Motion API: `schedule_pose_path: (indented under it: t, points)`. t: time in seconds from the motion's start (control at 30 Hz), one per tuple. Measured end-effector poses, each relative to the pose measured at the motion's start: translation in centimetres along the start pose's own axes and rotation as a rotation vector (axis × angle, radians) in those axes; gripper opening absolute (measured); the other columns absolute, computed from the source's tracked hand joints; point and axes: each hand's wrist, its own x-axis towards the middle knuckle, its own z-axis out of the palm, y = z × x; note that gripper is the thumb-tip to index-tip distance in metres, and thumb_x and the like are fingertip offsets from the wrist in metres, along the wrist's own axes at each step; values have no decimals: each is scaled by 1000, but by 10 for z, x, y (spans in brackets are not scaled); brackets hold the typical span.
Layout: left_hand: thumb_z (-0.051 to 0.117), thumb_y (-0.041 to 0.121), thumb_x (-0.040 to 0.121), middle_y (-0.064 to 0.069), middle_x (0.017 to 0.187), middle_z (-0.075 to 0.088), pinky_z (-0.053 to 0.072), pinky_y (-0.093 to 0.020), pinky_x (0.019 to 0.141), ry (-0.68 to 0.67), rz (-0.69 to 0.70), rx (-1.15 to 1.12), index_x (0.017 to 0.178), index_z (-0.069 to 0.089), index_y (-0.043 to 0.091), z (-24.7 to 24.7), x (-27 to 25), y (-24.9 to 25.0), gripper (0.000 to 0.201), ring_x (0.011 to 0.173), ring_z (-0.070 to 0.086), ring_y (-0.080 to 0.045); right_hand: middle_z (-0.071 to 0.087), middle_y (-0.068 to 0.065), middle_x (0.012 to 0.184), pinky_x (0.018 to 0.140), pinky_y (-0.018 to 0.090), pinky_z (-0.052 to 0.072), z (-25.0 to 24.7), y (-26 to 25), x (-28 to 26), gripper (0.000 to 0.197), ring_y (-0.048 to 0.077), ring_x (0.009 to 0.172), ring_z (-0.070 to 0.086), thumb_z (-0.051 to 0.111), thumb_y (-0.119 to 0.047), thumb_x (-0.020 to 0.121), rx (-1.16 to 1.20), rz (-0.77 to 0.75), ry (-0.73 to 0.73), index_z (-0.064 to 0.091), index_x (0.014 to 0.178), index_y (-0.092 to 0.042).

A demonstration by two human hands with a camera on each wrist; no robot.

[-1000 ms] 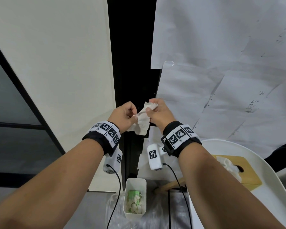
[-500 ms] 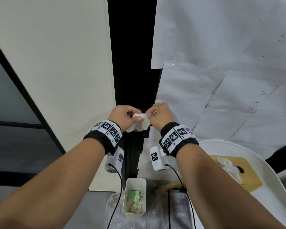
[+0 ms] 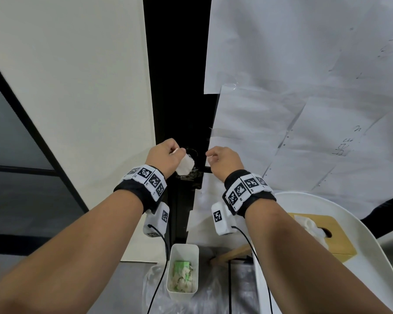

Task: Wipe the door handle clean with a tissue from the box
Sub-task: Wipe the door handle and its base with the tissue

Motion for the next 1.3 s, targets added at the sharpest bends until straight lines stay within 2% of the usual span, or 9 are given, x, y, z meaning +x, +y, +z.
schedule_pose_path:
  t: [0.13, 0.33, 0.5, 0.63, 0.73, 0.87, 1.0, 1.1, 1.3]
  points:
    - [59, 24, 88, 3, 59, 43, 37, -24, 58, -65, -45, -137, 67, 49, 12, 0, -1, -2, 26, 57, 42, -12, 61, 7, 113, 85, 31, 51, 6, 10, 1, 27, 27, 106, 60, 49, -8, 90, -131, 32, -8, 68, 108, -17]
    - [66, 30, 86, 3, 69, 56, 40, -18, 59, -107, 23, -60, 79, 60, 11, 15, -3, -4, 21, 61, 49, -8, 54, 9, 117, 86, 39, 45, 14, 14, 1, 27, 31, 111, 48, 48, -18, 93, -441, -38, -36, 66, 113, -20]
    - [69, 32, 84, 3, 91, 53, 40, -18, 64, 11, 1, 137, 84, 64, 18, 35, 1, -14, 15, 75, 53, -9, 56, 8, 115, 86, 40, 44, 13, 18, 5, 27, 30, 111, 48, 48, -20, 93, -482, -56, -53, 63, 116, -20]
    - [69, 24, 84, 0, 91, 50, 45, -25, 68, 96, -31, 131, 87, 60, 15, 48, 1, -15, 13, 72, 51, -13, 57, 7, 114, 84, 39, 44, 14, 20, 8, 27, 29, 111, 48, 48, -20, 93, -499, -69, -70, 63, 115, -19]
    - [68, 22, 85, 0, 91, 50, 42, -23, 70, 136, -6, 130, 88, 63, 13, 53, 0, -14, 10, 75, 51, -14, 58, 7, 112, 82, 39, 44, 15, 22, 10, 26, 28, 109, 48, 48, -20, 92, -508, -83, -71, 63, 113, -18]
    - [63, 31, 89, -3, 97, 58, 39, -18, 70, 127, -8, 138, 96, 71, 13, 55, 0, -15, 21, 81, 57, -14, 58, 6, 111, 82, 39, 44, 16, 23, 12, 24, 28, 109, 48, 48, -22, 93, -500, -87, -74, 63, 111, -18]
    - [82, 35, 70, 2, 110, 44, 42, -20, 76, 91, -51, 89, 107, 62, 18, 58, -7, -16, 45, 89, 49, -12, 58, 5, 109, 82, 38, 43, 15, 22, 12, 22, 27, 109, 47, 49, -23, 92, -503, -89, -81, 63, 108, -18]
    - [87, 31, 63, 3, 107, 37, 42, -20, 74, 155, -104, 85, 102, 55, 16, 63, -7, -15, 53, 84, 50, -15, 58, 5, 109, 83, 39, 44, 15, 23, 13, 21, 26, 108, 48, 50, -23, 91, -504, -95, -86, 62, 108, -18]
    - [81, 30, 72, -2, 96, 55, 51, -28, 73, 165, -83, 74, 86, 64, 13, 69, -5, -18, 28, 81, 57, -18, 57, 4, 107, 76, 36, 37, 16, 25, 16, 18, 26, 106, 47, 51, -20, 89, -508, -104, -90, 60, 104, -18]
